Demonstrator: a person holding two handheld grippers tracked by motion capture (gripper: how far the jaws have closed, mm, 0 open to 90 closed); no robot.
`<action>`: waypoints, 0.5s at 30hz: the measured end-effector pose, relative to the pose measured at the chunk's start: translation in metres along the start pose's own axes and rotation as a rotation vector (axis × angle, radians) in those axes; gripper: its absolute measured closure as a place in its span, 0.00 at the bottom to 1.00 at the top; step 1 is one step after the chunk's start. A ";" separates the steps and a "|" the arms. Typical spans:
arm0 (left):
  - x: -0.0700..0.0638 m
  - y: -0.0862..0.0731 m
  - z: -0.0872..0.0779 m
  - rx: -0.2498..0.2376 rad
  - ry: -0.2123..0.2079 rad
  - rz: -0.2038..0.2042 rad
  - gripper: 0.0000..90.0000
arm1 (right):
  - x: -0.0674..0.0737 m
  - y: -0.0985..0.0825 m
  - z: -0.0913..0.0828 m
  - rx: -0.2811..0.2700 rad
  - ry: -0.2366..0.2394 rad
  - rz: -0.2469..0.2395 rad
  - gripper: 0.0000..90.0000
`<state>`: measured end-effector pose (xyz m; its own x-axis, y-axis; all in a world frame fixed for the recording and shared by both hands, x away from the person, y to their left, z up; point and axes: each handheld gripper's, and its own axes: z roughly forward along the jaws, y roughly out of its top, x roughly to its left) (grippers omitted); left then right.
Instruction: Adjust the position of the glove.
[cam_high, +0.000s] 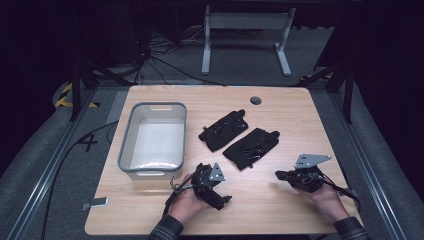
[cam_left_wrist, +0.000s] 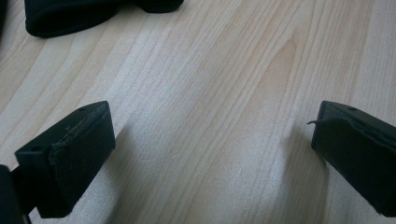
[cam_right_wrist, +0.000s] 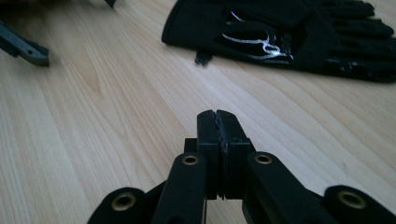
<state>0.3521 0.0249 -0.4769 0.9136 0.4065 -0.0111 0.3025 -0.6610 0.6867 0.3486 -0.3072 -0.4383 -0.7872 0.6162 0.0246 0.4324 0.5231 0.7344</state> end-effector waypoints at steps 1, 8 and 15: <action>0.000 0.000 0.000 0.000 0.000 0.000 0.00 | 0.000 0.003 0.002 0.000 0.006 0.001 1.00; 0.000 0.000 0.000 0.000 0.000 0.000 0.00 | 0.002 0.021 0.016 -0.011 0.020 -0.030 1.00; 0.000 0.000 0.000 0.000 0.001 -0.001 0.00 | -0.001 0.032 0.027 -0.023 0.042 -0.025 1.00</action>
<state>0.3521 0.0249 -0.4768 0.9131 0.4077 -0.0105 0.3030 -0.6609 0.6866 0.3748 -0.2750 -0.4336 -0.8156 0.5776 0.0346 0.4029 0.5240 0.7504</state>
